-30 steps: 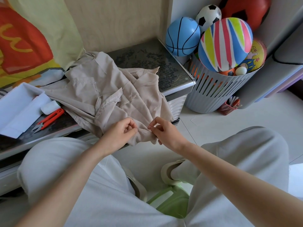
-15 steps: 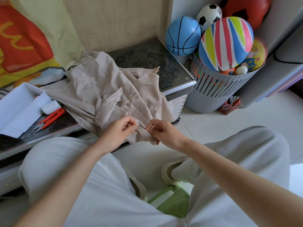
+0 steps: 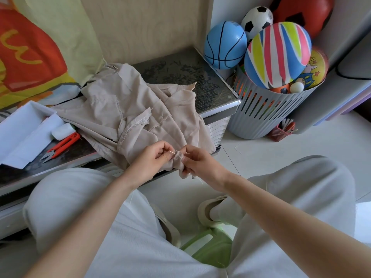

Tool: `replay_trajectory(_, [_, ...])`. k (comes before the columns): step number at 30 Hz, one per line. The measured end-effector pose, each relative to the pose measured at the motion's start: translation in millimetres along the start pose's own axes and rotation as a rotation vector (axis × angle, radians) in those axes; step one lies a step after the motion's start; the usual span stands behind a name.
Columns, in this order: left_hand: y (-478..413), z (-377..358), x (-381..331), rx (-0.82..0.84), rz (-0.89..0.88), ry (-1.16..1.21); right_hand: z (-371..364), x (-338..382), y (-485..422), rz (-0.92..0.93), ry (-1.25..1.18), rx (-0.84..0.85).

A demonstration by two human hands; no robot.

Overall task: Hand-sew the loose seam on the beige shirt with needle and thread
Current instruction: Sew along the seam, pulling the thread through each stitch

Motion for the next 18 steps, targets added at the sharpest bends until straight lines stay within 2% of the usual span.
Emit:
replay_trajectory(3, [2,0,2,0.0,0.064,0.1,0,0,-3,-0.015,-0.085,-0.008])
replay_trajectory(8, [2,1,3,-0.003,0.125,0.288,1,4,-4,-0.028,-0.07,0.003])
replay_trajectory(14, [2,3,2,-0.006,0.131,0.393,6,0,-9,-0.08,-0.035,-0.047])
replay_trajectory(18, [0,4,3,-0.03,0.129,0.382,14,-4,-17,-0.077,0.024,-0.123])
Point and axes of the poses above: each hand's wrist, its own y-axis away from the middle knuckle, its own z-axis out of the back of the hand, x = y × z, the point moved 4 cm from there along -y, towards the middle knuckle, and after that the axes turned 5 degrees about -y, right-handed, at the moved point
